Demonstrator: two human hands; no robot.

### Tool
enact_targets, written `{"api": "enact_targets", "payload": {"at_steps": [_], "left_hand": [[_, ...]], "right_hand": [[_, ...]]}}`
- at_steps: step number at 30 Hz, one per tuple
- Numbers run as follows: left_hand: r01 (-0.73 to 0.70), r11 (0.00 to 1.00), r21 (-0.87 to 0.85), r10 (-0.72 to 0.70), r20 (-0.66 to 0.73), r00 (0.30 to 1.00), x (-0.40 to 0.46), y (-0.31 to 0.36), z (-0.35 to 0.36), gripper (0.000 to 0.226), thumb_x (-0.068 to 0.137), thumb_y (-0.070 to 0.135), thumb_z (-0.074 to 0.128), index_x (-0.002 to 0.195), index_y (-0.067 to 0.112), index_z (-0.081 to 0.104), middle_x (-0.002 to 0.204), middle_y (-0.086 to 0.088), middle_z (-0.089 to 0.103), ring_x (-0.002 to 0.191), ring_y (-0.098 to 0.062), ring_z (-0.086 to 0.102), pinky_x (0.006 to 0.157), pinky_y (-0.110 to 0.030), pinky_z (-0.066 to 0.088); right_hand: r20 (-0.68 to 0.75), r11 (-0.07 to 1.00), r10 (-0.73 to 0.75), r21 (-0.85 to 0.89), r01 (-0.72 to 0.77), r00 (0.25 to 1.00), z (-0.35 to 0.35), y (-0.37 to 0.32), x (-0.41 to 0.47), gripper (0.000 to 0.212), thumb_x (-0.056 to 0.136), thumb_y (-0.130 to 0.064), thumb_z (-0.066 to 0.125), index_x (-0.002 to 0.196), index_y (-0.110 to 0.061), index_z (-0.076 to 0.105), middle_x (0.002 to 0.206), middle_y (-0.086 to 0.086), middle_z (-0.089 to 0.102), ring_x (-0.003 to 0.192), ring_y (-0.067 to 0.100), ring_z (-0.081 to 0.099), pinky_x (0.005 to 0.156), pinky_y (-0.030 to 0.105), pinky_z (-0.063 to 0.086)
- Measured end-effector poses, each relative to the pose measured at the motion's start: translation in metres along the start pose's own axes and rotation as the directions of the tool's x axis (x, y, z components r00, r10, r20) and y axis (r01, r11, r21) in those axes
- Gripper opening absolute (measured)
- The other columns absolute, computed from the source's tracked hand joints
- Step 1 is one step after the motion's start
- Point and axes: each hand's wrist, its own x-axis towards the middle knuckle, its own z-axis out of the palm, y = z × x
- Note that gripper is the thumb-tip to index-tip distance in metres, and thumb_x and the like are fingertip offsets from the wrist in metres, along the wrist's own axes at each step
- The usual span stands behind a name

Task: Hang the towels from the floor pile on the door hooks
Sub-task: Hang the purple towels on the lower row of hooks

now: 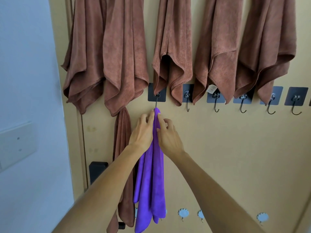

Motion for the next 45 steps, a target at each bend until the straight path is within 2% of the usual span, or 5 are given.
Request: {"api": "enact_targets", "payload": {"at_steps": [12,24,34,39,45], "left_hand": [[0.030,0.985,-0.168,-0.045,-0.091,0.995,0.019,0.008,-0.009,0.035,0.099,0.009,0.040,0.134,0.008,0.046,0.126,-0.012,0.052,0.116,-0.026,0.051,0.088,-0.032,0.042],[0.097,0.986,0.138,-0.087,-0.082,0.993,0.036,0.003,-0.015,0.033,0.096,0.004,0.036,0.125,0.009,0.052,0.116,-0.013,0.051,0.114,-0.029,0.049,0.083,-0.037,0.045],[0.037,0.999,-0.032,-0.038,-0.029,0.999,0.013,-0.001,-0.005,0.024,0.097,0.008,0.039,0.114,0.003,0.056,0.109,-0.015,0.051,0.101,-0.032,0.055,0.077,-0.038,0.044],[-0.049,0.985,-0.165,0.039,-0.064,0.997,-0.004,-0.002,0.001,0.058,0.091,0.003,0.048,0.146,0.008,0.031,0.148,-0.008,0.033,0.132,-0.022,0.040,0.105,-0.033,0.039],[-0.136,0.987,-0.087,0.143,0.081,0.986,-0.042,-0.017,0.032,0.064,0.098,0.006,0.033,0.152,0.006,-0.002,0.161,-0.008,-0.001,0.148,-0.015,0.006,0.119,-0.029,0.018]], "right_hand": [[-0.056,0.991,0.132,0.047,-0.129,0.990,-0.011,-0.009,0.040,0.022,0.098,-0.011,0.038,0.109,-0.001,0.054,0.106,0.015,0.059,0.096,0.029,0.053,0.076,0.036,0.044],[-0.180,0.988,0.086,-0.114,-0.108,0.980,-0.019,-0.004,0.051,0.022,0.091,-0.002,0.040,0.109,-0.001,0.053,0.094,0.019,0.058,0.086,0.037,0.055,0.061,0.034,0.029],[-0.165,0.994,-0.008,0.108,0.027,0.986,0.003,0.000,0.018,0.033,0.091,-0.013,0.037,0.103,0.005,0.062,0.100,0.018,0.059,0.090,0.035,0.057,0.074,0.042,0.051],[-0.047,0.985,-0.022,0.167,0.030,0.999,0.011,0.001,-0.013,0.061,0.094,-0.034,0.021,0.145,-0.003,0.029,0.148,0.013,0.034,0.134,0.025,0.035,0.112,0.034,0.030],[0.085,0.985,0.003,0.173,-0.018,0.996,0.036,0.005,-0.045,0.065,0.094,-0.035,0.012,0.150,-0.004,0.005,0.159,0.014,0.003,0.147,0.020,0.006,0.119,0.029,0.014]]}}
